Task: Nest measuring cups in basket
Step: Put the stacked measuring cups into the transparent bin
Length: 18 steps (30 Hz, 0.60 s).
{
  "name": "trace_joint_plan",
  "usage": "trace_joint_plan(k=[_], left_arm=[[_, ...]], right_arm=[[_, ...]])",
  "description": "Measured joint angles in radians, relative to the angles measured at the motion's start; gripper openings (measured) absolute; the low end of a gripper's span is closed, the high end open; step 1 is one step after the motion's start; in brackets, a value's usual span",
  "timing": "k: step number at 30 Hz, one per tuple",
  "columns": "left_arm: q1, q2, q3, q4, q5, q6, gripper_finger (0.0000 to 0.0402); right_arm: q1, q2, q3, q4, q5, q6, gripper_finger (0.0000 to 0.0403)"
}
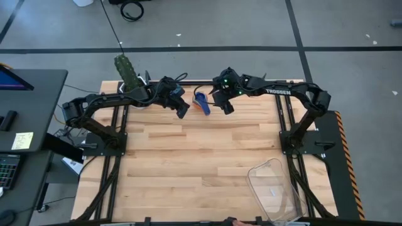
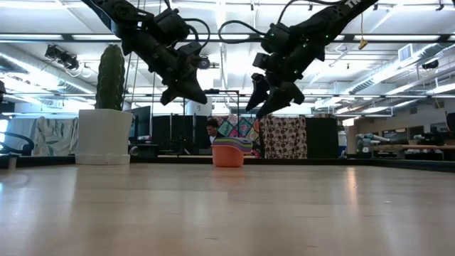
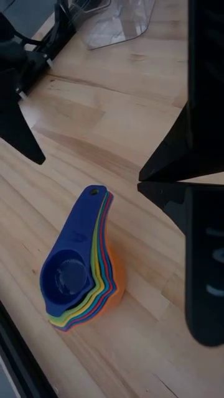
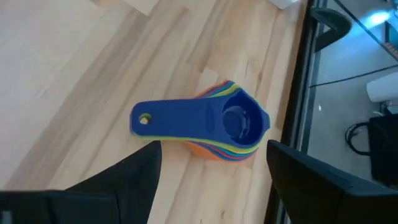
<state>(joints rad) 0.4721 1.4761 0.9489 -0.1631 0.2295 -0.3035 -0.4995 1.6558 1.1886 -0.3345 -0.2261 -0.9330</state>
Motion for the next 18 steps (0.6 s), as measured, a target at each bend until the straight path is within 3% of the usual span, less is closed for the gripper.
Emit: trace_joint_plan(k=[18], left_arm=[[0.000, 0.000, 0.000, 0.043, 0.000, 0.000, 0.0014]], right_arm=[[-0.007, -0.001, 0.001, 0.022, 0.025, -0.021, 0.0292]])
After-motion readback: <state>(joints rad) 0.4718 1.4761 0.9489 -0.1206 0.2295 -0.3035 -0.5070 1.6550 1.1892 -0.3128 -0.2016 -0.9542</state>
